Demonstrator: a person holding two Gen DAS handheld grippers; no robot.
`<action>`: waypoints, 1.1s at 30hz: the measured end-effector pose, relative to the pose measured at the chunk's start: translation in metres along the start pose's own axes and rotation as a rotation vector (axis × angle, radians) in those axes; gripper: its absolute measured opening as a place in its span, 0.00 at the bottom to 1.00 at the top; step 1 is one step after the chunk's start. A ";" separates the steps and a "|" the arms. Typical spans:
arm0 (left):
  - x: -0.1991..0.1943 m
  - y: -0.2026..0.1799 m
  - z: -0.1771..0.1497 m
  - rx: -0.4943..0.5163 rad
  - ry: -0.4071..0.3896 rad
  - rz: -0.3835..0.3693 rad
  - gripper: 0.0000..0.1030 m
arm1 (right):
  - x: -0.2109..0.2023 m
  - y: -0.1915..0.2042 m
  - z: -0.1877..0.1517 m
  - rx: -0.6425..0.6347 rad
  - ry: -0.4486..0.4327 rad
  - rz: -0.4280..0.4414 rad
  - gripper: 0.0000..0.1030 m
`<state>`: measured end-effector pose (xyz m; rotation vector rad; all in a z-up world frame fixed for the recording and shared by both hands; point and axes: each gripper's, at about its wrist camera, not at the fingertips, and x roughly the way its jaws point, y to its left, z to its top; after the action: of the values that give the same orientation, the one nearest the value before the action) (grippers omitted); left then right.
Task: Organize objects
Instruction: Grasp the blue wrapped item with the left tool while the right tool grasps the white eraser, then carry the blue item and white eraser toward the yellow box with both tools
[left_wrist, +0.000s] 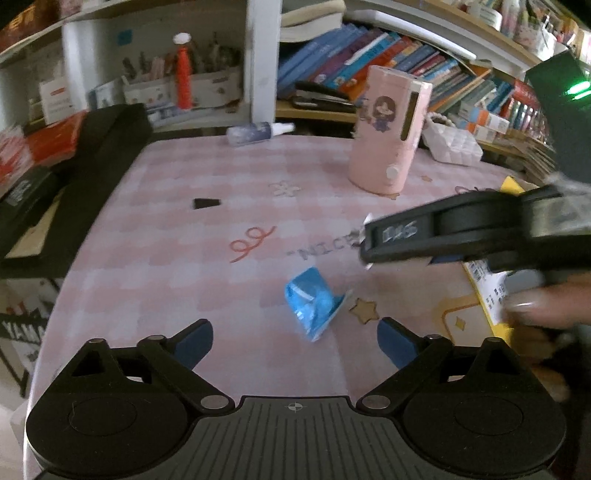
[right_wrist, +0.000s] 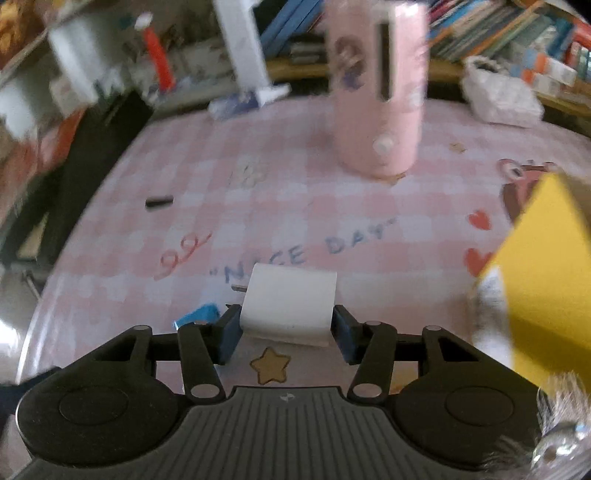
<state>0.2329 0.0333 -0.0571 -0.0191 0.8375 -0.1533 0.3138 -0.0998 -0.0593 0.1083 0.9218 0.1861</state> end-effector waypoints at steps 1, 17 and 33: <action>0.005 -0.002 0.002 0.003 0.001 -0.003 0.90 | -0.008 -0.003 0.001 0.005 -0.027 -0.012 0.48; 0.059 -0.011 0.021 -0.019 0.075 0.000 0.38 | -0.051 -0.023 -0.001 -0.013 -0.138 -0.018 0.48; -0.025 0.011 0.009 -0.084 -0.031 -0.039 0.36 | -0.057 -0.001 -0.014 -0.102 -0.121 0.048 0.48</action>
<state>0.2243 0.0470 -0.0338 -0.1167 0.8122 -0.1541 0.2687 -0.1123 -0.0235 0.0467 0.7881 0.2682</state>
